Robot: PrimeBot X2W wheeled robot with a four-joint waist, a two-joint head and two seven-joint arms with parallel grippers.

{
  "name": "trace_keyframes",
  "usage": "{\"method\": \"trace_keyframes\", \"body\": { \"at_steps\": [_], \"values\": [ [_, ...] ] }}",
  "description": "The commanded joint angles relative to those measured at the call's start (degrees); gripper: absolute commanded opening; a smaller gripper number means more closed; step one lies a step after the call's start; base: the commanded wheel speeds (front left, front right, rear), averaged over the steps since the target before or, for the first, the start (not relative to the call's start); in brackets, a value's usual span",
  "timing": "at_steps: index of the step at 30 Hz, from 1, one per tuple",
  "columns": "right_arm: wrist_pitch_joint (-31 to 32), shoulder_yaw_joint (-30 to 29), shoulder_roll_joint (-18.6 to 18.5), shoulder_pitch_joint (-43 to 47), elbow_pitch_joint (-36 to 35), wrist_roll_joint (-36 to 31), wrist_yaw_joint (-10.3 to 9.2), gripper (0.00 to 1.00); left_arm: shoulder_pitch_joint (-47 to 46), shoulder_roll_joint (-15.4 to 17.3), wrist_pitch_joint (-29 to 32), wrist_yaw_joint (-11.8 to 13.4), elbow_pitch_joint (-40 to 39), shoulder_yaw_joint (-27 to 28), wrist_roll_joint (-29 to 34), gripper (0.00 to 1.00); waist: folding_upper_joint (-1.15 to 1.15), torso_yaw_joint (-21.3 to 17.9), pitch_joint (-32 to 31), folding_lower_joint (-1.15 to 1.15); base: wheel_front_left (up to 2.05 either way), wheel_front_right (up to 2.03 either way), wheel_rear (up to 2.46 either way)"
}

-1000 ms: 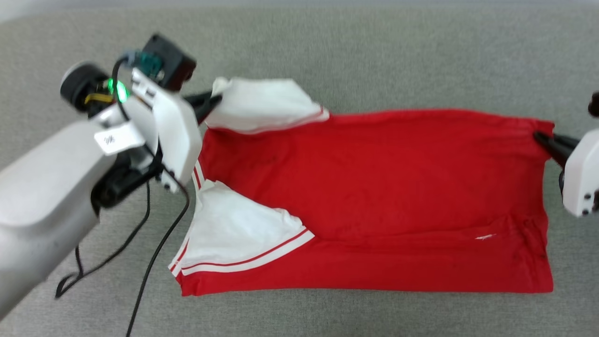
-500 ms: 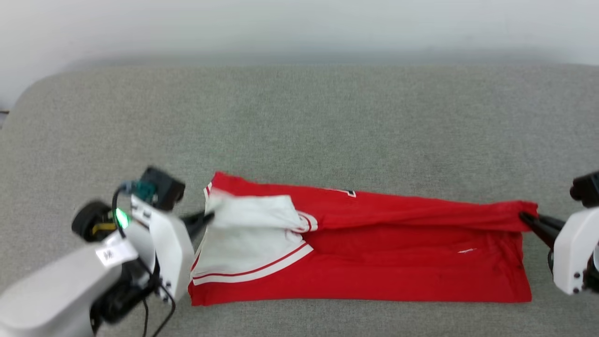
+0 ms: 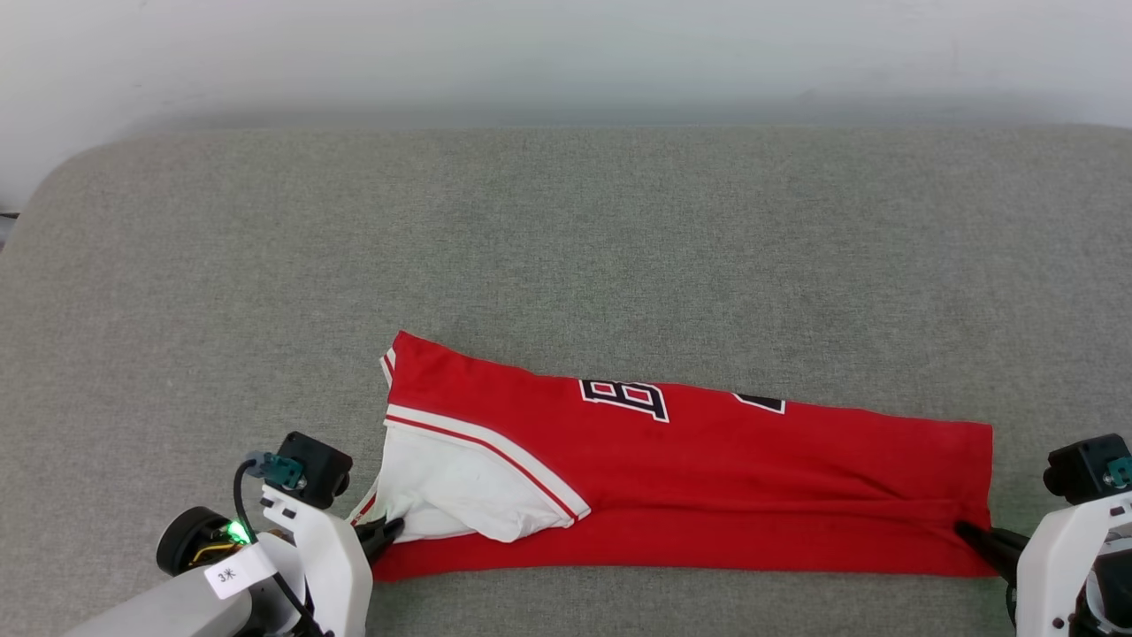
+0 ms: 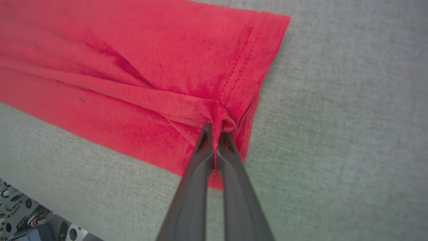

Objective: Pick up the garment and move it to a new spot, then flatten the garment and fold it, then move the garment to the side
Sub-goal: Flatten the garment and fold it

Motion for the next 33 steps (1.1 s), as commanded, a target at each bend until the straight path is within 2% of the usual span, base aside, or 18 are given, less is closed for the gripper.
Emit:
{"method": "trace_keyframes", "body": {
  "at_steps": [1, 2, 3, 4, 5, 6, 10, 16, 20, 23, 28, 33],
  "values": [
    [-0.4, 0.0, 0.6, 0.8, 0.7, -0.4, -0.05, 0.0, 0.4, -0.5, -0.3, -0.2, 0.8, -0.1, 0.0, 0.0, 0.0, 0.0, 0.2, 0.0, 0.0, 0.0, 0.0],
    [-0.8, -0.1, 1.0, 0.8, 1.2, -0.7, -0.05, 0.0, 0.4, -0.8, -0.5, -0.4, 1.5, -0.1, 0.0, 0.0, 0.0, 0.0, 0.2, 0.0, 0.0, 0.0, 0.0],
    [-1.0, 0.0, 1.5, 0.9, 1.5, -0.4, -0.05, 0.39, 0.3, -1.1, -1.1, -0.1, 2.2, 0.0, 0.3, 0.0, 0.0, 0.0, 0.1, 0.0, 0.0, 0.0, 0.0],
    [-1.5, -0.1, 1.9, 0.9, 1.6, -0.1, -0.05, 1.0, 0.4, -1.4, -1.8, 0.3, 2.8, 0.4, 0.4, 0.16, 0.0, 0.0, -0.1, 0.0, 0.0, 0.0, 0.0],
    [-2.3, -0.5, 2.0, 0.7, 1.6, 0.1, -0.05, 1.0, 0.6, -1.6, -2.8, 0.5, 3.1, 0.8, 0.5, 0.84, 0.0, -0.1, -0.3, 0.0, 0.0, 0.0, 0.0],
    [-3.2, -1.1, 2.1, 0.4, 1.5, 0.2, -0.05, 1.0, 0.8, -1.8, -4.1, 1.0, 3.3, 1.4, 0.3, 1.0, 0.0, -0.2, -0.6, 0.0, 0.0, 0.0, 0.0],
    [-6.1, -2.6, 1.2, 1.1, 0.1, 0.5, -0.05, 1.0, 2.4, -1.9, -10.3, 3.4, 2.3, 3.5, 0.9, 1.0, 0.0, -0.1, -2.1, 0.0, 0.0, 0.0, 0.0],
    [-8.0, -7.1, -1.8, 2.7, -5.1, 1.7, -0.05, 1.0, 5.8, -1.6, -20.3, 10.4, -0.6, 7.7, 3.0, 1.0, 0.0, 0.1, -3.9, 0.0, 0.0, 0.0, 0.0],
    [-6.2, -10.5, -3.7, 3.3, -7.9, 1.7, -0.05, 1.0, 8.7, -2.5, -22.3, 15.2, -3.0, 12.3, 6.0, 1.0, 0.0, 0.3, -4.4, 0.0, 0.0, 0.0, 0.0],
    [-2.8, -12.3, -4.8, 4.0, -8.0, 2.0, -0.05, 1.0, 10.7, -4.2, -22.5, 18.0, -5.2, 17.5, 11.1, 1.0, 0.0, 0.8, -4.2, 0.0, 0.0, 0.0, 0.0],
    [5.6, -13.8, -5.6, 3.3, -6.4, 5.5, -0.05, 1.0, 15.7, -8.4, -22.5, 20.8, -7.5, 26.2, 20.7, 1.0, 0.0, 1.9, -3.2, 0.0, 0.0, 0.0, 0.0],
    [11.6, -14.0, -4.3, 1.7, -3.5, 6.8, -0.05, 1.0, 19.4, -13.0, -22.5, 21.0, -8.0, 32.1, 29.3, 1.0, 0.0, 3.5, -1.8, 0.0, 0.0, 0.0, 0.0]
  ]
}}
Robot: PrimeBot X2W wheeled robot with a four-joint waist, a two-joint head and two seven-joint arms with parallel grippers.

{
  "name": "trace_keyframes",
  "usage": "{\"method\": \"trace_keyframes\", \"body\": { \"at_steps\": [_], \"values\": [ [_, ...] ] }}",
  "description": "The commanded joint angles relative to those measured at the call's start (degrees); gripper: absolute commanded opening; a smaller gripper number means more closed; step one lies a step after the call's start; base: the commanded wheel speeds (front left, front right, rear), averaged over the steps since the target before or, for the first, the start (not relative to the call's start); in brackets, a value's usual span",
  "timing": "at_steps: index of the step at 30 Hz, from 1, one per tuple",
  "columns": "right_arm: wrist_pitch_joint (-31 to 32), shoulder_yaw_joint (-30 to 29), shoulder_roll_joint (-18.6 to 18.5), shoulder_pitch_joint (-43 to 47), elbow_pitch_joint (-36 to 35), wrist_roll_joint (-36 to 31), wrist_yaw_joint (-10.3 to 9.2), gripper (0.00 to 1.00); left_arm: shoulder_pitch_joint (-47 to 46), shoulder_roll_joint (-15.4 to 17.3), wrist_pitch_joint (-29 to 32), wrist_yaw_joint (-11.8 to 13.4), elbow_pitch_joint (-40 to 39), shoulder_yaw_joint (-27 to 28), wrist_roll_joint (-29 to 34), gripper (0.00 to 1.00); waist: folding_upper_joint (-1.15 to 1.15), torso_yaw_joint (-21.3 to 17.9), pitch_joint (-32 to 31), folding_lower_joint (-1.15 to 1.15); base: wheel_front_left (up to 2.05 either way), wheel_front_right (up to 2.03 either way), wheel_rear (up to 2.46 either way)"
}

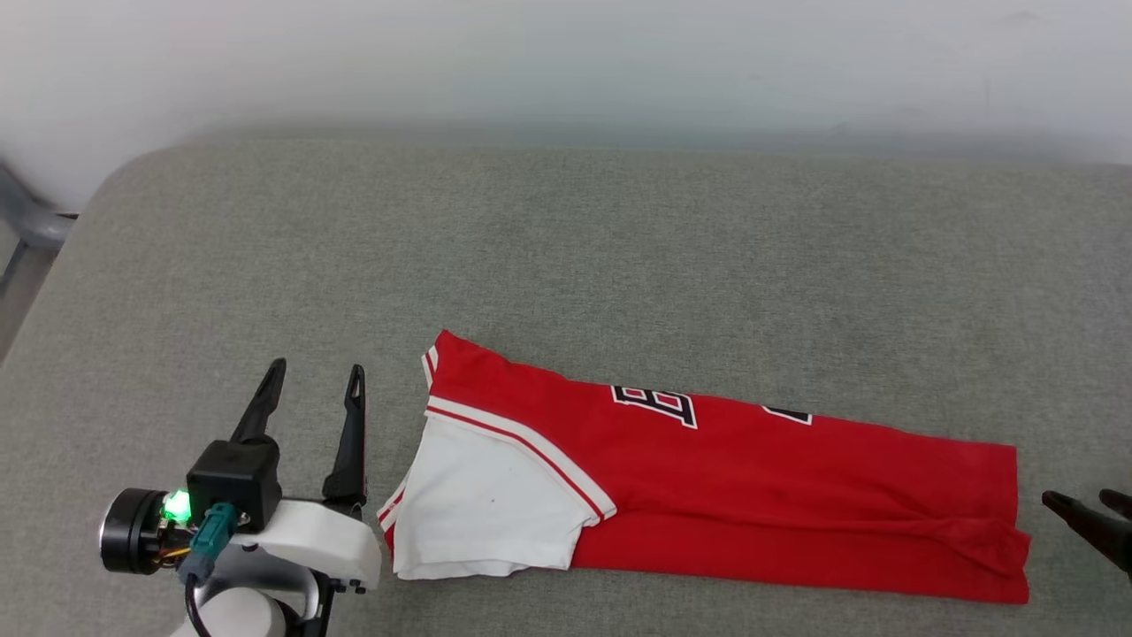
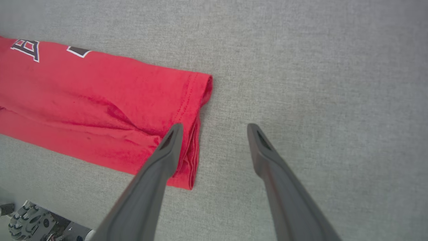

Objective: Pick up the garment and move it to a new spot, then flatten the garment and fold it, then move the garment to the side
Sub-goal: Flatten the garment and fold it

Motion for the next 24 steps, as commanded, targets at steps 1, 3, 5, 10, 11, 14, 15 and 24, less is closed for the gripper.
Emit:
{"method": "trace_keyframes", "body": {
  "at_steps": [1, 3, 5, 10, 11, 14, 15, 24],
  "values": [
    [0.8, -0.1, 1.0, -1.2, 1.1, 0.1, -0.05, 1.0, 1.2, -1.3, -0.2, -0.3, -0.2, 1.3, 2.1, 1.0, 0.0, 1.0, 0.8, 0.0, 0.0, 0.0, 0.0],
    [1.7, -0.1, 2.1, -1.7, 2.6, 0.3, -0.05, 1.0, 2.3, -3.2, -0.2, -0.7, -0.4, 3.1, 4.8, 1.0, 0.0, 1.7, 1.3, 0.0, 0.0, 0.0, 0.0],
    [2.3, 0.1, 3.3, -2.0, 4.0, 0.2, -0.05, 1.0, 3.5, -5.1, -0.2, -1.3, -0.5, 5.1, 7.3, 1.0, 0.0, 2.4, 1.8, 0.0, 0.0, 0.0, 0.0],
    [2.6, 1.3, 6.3, -2.5, 6.7, -0.3, -0.05, 1.0, 6.2, -9.3, -0.2, -3.1, 0.0, 9.6, 12.1, 1.0, 0.0, 3.8, 2.8, 0.0, 0.0, 0.0, 0.0],
    [2.4, 1.6, 6.8, -2.6, 7.1, -0.3, -0.05, 1.0, 6.6, -10.2, -0.2, -3.5, 0.3, 10.6, 12.8, 1.0, 0.0, 4.0, 3.0, 0.0, 0.0, 0.0, 0.0],
    [1.7, 3.7, 8.6, -2.5, 8.1, 0.5, -0.04, 1.0, 7.9, -12.6, -0.2, -5.1, 0.5, 13.1, 15.4, 1.0, 0.0, 4.5, 3.3, 0.0, 0.0, 0.0, 0.0],
    [1.5, 4.5, 9.1, -2.5, 8.3, 0.8, -0.03, 1.0, 8.4, -13.4, -0.2, -5.7, 0.6, 14.0, 16.2, 1.0, 0.0, 4.7, 3.4, 0.0, 0.0, 0.0, 0.0],
    [-2.4, 10.3, 9.2, -3.2, 10.0, 2.9, 0.05, 1.0, 11.9, -19.5, -0.2, -11.6, 1.4, 20.0, 22.9, 1.0, 0.0, 5.0, 3.5, 0.0, 0.0, 0.0, 0.0]
  ]
}}
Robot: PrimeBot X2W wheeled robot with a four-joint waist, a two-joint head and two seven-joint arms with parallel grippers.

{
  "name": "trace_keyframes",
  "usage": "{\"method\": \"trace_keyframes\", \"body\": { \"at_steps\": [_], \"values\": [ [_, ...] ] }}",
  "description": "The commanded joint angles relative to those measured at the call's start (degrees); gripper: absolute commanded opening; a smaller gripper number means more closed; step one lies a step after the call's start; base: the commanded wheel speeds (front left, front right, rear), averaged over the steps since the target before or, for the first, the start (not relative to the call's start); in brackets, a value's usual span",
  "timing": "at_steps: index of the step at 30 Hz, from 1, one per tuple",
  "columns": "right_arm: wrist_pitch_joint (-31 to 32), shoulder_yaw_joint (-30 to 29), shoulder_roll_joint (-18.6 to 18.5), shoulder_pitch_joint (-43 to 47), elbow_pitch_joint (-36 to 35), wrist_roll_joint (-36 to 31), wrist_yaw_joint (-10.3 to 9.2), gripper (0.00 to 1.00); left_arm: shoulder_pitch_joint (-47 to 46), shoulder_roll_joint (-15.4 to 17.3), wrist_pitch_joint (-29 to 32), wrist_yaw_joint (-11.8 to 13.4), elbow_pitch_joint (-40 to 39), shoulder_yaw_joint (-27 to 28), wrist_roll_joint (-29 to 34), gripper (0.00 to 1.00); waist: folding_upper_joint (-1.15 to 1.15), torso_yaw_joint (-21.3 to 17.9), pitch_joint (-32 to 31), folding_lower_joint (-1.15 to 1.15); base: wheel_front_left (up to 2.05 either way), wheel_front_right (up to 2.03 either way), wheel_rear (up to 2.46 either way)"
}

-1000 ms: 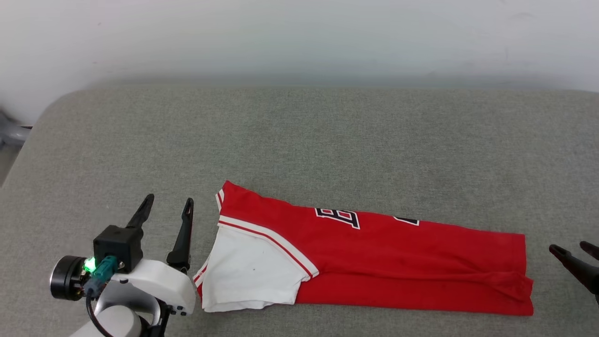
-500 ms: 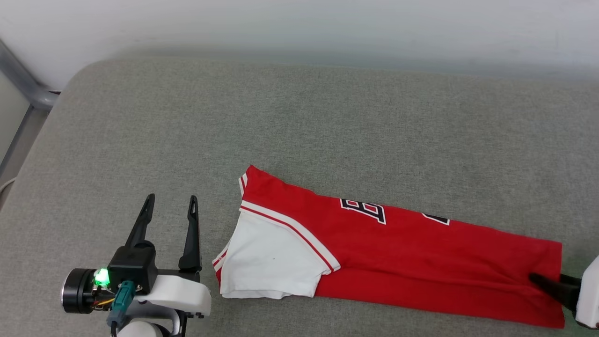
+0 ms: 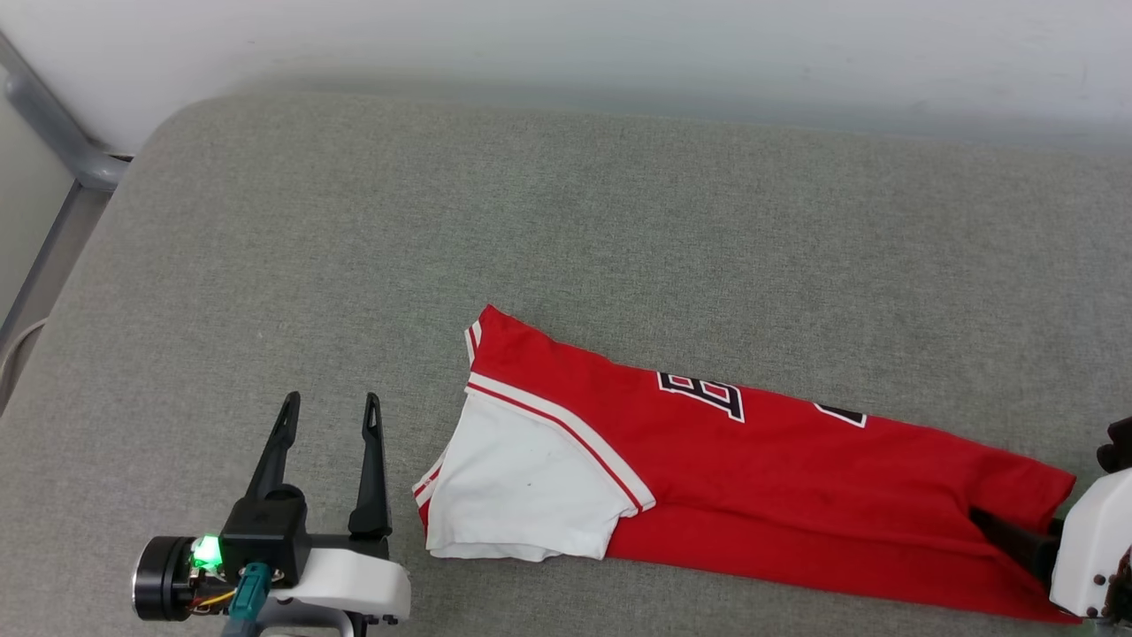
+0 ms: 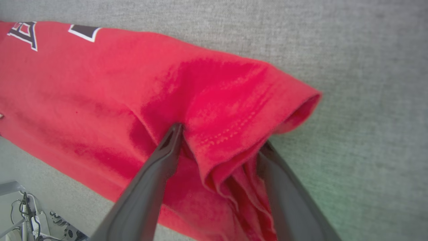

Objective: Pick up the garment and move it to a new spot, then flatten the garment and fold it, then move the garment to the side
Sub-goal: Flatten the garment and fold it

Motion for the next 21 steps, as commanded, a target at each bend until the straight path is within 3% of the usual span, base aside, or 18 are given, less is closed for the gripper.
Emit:
{"method": "trace_keyframes", "body": {
  "at_steps": [1, 2, 3, 11, 21],
  "values": [
    [-0.2, 2.8, 1.5, 0.6, 1.0, 0.4, 0.17, 0.42, 0.9, -0.9, -0.1, -0.9, 0.2, 0.9, 1.1, 1.0, 0.0, 0.0, -0.1, 0.0, 0.0, 0.0, 0.0],
    [-1.1, 3.0, 1.1, 0.5, 1.3, 0.3, 0.16, 0.12, 1.2, -1.5, -0.1, -1.5, 0.3, 1.5, 1.8, 1.0, 0.0, -0.1, -0.2, 0.0, 0.0, 0.0, 0.0],
    [-1.8, 3.3, 0.7, 0.3, 1.6, 0.4, 0.16, 0.0, 1.3, -2.0, -0.1, -2.0, 0.4, 1.9, 2.3, 1.0, 0.0, -0.1, -0.3, 0.0, 0.0, 0.0, 0.0],
    [-5.9, 4.1, -2.6, -0.6, 4.7, 1.5, 0.04, 0.0, 2.6, -4.8, -0.1, -5.1, 1.3, 4.4, 6.0, 1.0, 0.0, -0.8, -1.8, 0.0, 0.0, 0.0, 0.0],
    [-10.3, 3.5, -9.9, 0.3, 9.7, 2.1, 0.04, 0.0, 4.6, -7.2, -0.1, -8.4, 2.9, 7.3, 9.4, 1.0, 0.0, -1.6, -4.7, 0.0, 0.0, 0.0, 0.0]
  ]
}}
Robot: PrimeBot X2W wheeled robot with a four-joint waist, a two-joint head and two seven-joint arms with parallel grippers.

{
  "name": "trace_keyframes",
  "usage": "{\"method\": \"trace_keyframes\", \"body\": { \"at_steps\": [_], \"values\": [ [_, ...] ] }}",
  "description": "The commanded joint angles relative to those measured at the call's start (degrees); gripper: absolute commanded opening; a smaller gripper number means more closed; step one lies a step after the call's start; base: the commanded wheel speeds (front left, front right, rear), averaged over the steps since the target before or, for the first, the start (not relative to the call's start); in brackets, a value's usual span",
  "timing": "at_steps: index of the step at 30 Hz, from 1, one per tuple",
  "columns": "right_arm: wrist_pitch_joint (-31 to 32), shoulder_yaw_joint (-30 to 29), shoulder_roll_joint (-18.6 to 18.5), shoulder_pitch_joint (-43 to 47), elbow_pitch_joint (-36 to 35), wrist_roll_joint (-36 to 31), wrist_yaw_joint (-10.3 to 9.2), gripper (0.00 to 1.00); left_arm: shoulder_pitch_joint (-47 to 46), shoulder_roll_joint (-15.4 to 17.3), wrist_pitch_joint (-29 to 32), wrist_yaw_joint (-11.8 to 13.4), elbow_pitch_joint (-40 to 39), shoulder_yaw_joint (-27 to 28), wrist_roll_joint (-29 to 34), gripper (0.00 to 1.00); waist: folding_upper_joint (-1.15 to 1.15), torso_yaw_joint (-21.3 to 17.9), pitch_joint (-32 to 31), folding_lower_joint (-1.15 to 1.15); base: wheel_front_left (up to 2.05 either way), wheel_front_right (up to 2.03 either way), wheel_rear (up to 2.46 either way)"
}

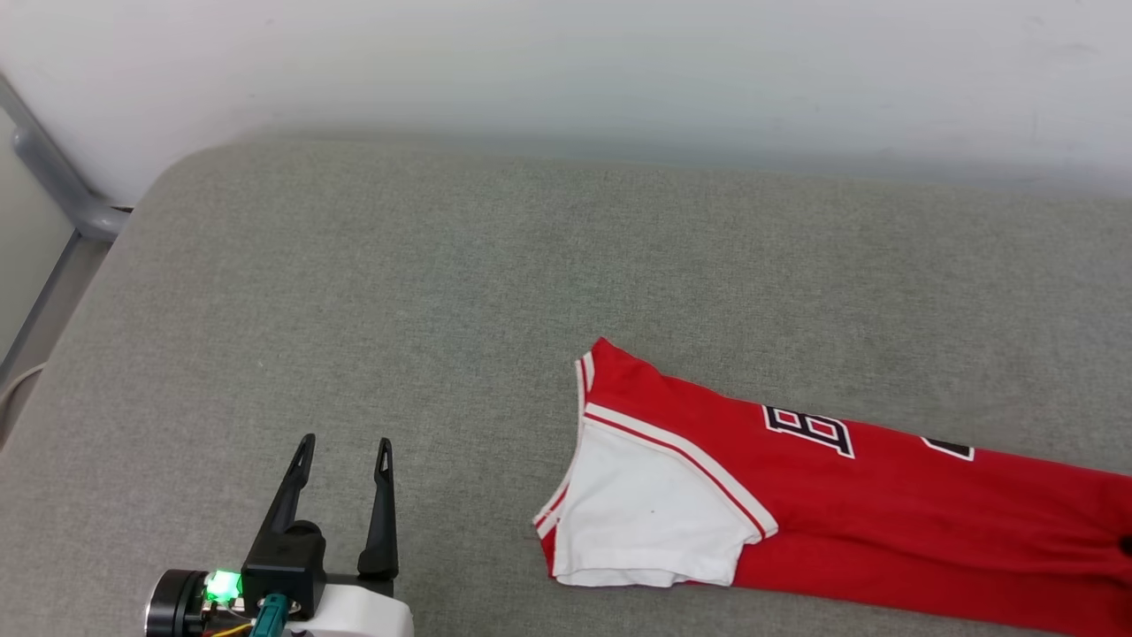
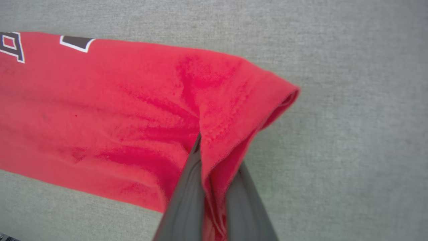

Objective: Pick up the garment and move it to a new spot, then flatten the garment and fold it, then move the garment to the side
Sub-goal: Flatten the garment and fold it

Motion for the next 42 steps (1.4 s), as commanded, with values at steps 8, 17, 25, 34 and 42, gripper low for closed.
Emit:
{"method": "trace_keyframes", "body": {
  "at_steps": [8, 17, 25, 34, 42],
  "values": [
    [1.1, 0.5, -2.0, 1.4, -4.3, 1.7, -0.1, 0.0, 1.7, -0.5, -0.1, -1.5, 0.5, 1.2, 1.4, 1.0, 0.0, -1.3, -1.9, 0.0, 0.0, 0.0, 0.0],
    [4.6, 0.8, 0.9, 2.3, -16.9, 1.6, -0.09, 0.0, 2.1, -1.3, -0.1, -2.8, 0.8, 1.5, 2.4, 1.0, 0.0, -1.6, -2.7, 0.0, 0.0, 0.0, 0.0],
    [10.5, 2.3, 7.6, -2.6, -24.5, -2.4, -0.09, 0.0, 0.4, -2.2, -0.1, -3.6, 0.9, 1.1, 2.9, 1.0, 0.0, -0.4, -1.1, 0.0, 0.0, 0.0, 0.0],
    [14.9, 10.6, 14.7, -12.3, -23.9, -6.2, -0.09, 0.0, -2.1, -3.3, -0.1, -4.5, 1.5, 0.1, 3.4, 1.0, 0.0, 1.8, 1.6, 0.0, 0.0, 0.0, 0.0],
    [10.6, 21.5, 23.4, -24.2, -12.5, -10.1, -0.09, 0.0, -4.7, -4.2, -0.1, -5.1, 2.1, -0.2, 3.5, 1.0, 0.0, 3.3, 5.0, 0.0, 0.0, 0.0, 0.0]
  ]
}}
